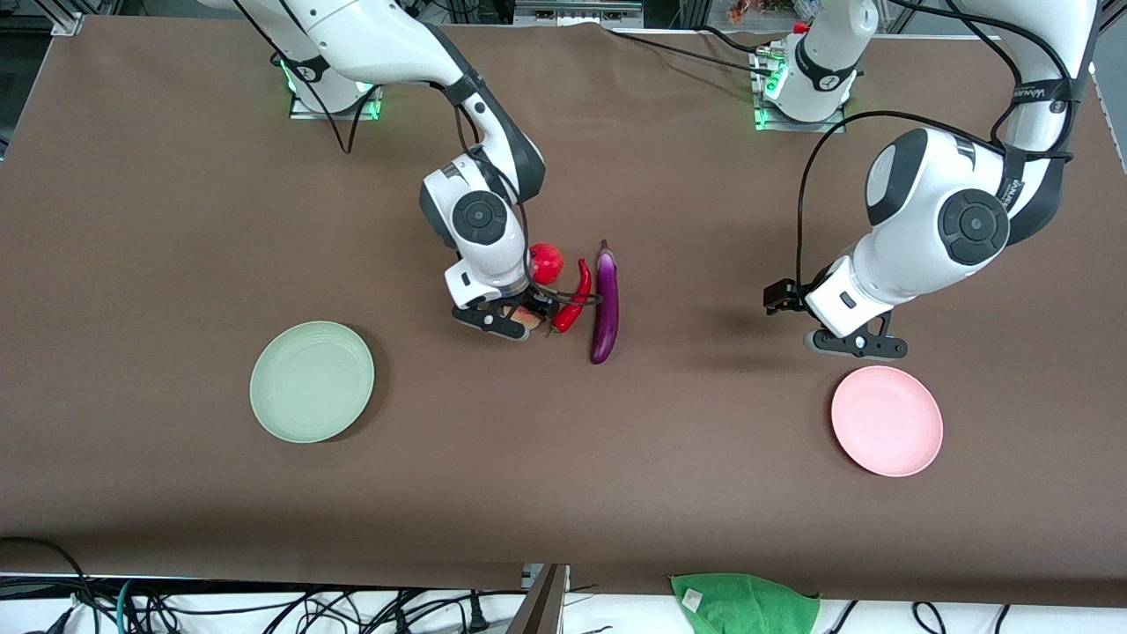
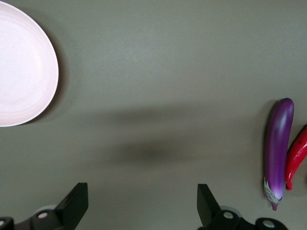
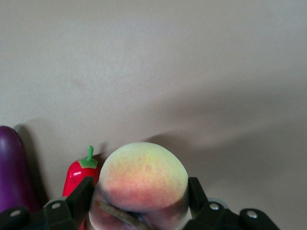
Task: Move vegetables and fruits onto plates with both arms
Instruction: 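Carry the peach to the green plate while the left gripper reaches the eggplant, then release the peach on the green plate while the left gripper grasps the eggplant, then grasp the tomato with the right gripper while the left gripper carries the eggplant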
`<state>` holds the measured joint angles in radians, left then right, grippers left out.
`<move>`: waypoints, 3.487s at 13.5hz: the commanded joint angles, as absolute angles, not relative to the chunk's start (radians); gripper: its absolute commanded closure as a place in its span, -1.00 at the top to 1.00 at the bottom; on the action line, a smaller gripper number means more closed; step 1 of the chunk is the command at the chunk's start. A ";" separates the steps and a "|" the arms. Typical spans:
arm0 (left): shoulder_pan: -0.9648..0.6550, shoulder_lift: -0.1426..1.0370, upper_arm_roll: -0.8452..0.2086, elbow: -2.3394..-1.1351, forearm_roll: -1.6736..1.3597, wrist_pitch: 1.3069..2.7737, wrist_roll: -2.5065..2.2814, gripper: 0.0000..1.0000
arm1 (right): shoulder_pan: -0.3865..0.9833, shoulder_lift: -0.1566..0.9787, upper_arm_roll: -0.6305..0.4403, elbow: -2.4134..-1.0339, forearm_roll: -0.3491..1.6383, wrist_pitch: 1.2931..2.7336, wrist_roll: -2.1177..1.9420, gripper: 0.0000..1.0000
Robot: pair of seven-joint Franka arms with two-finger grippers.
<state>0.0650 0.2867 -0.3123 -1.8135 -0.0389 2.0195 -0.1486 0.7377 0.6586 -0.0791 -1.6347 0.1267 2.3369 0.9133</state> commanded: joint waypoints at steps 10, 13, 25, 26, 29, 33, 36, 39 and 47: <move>-0.073 0.376 -0.364 -1.830 -0.032 2.192 -0.426 1.00 | 0.440 0.505 -0.150 -1.655 0.156 2.000 0.255 -0.25; -0.144 0.435 -0.364 -1.824 0.006 2.275 -0.488 1.00 | 0.330 0.528 -0.175 -1.670 0.156 2.028 0.044 -0.25; -0.314 0.621 -0.365 -1.799 0.233 2.416 -0.742 1.00 | 0.242 0.620 -0.175 -1.680 0.244 2.169 -0.149 0.74; -0.324 0.629 -0.365 -1.799 0.241 2.422 -0.749 1.00 | 0.242 0.621 -0.175 -1.672 0.242 2.168 -0.147 0.84; -0.347 0.661 -0.365 -1.799 0.302 2.453 -0.800 1.00 | 0.247 0.615 -0.175 -1.652 0.242 2.149 -0.140 0.97; -0.379 0.695 -0.365 -1.798 0.373 2.453 -0.876 1.00 | 0.273 0.598 -0.164 -1.637 0.242 2.096 -0.027 0.97; -0.385 0.704 -0.365 -1.798 0.377 2.471 -0.888 0.55 | 0.337 0.574 -0.163 -1.637 0.244 2.044 0.147 0.97; -0.385 0.703 -0.365 -1.798 0.374 2.471 -0.914 -0.36 | 0.405 0.532 -0.146 -1.634 0.255 1.987 0.348 0.97; -0.218 0.569 -0.385 -1.807 0.348 2.436 -0.784 -1.00 | 0.407 0.431 0.017 -1.742 0.339 1.971 0.733 0.97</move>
<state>-0.2985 0.6448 -0.3621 -1.7801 0.3453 2.4692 -0.8553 0.4193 0.4930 -0.0222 -1.6549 0.3069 1.9381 0.6739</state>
